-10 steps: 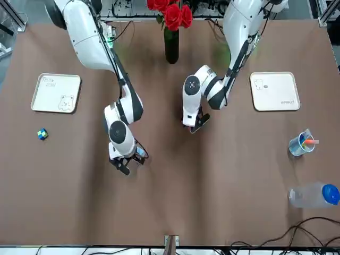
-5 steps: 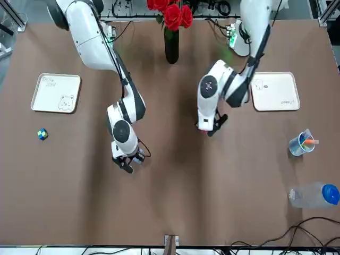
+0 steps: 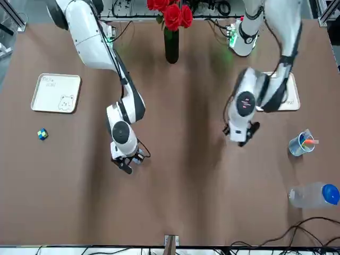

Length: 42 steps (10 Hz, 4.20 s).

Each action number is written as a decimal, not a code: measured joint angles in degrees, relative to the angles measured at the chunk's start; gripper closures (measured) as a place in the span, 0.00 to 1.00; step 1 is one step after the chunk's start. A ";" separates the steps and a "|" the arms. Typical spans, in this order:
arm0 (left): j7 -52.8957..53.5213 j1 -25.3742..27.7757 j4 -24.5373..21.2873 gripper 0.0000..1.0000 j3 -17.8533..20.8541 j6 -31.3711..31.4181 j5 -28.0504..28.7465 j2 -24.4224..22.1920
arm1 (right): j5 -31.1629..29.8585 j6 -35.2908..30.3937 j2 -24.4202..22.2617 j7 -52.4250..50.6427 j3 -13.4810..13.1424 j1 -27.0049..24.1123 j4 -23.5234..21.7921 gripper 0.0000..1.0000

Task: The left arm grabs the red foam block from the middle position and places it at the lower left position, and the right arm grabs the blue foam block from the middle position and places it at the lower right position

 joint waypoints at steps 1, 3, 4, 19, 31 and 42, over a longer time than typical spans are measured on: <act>2.69 3.32 -3.20 0.37 0.00 -0.10 -0.01 -3.01 | -0.02 -5.77 -0.50 -1.95 -0.50 -0.70 3.58 0.49; 8.50 10.99 -9.88 0.37 0.11 0.04 0.00 -8.16 | -0.04 -14.57 -1.71 -5.58 -0.76 -4.48 10.13 0.49; 11.11 15.26 -12.39 0.37 0.18 0.65 0.00 -9.44 | -0.02 -17.63 -2.93 -8.55 -0.74 -7.04 12.21 0.49; 30.04 49.34 -27.95 0.37 0.38 22.74 4.77 -5.20 | -1.16 -35.00 -26.96 -59.43 -0.83 -37.99 -4.14 0.42; 34.60 50.22 -6.33 0.00 -18.63 -3.48 0.31 -21.80 | -9.68 -5.54 -36.83 -86.47 -0.83 -56.75 -40.58 0.38; 51.83 11.79 25.25 0.00 -1.31 -26.71 -8.75 -13.62 | -9.80 21.47 -31.08 -103.07 -0.17 -68.39 -52.73 0.38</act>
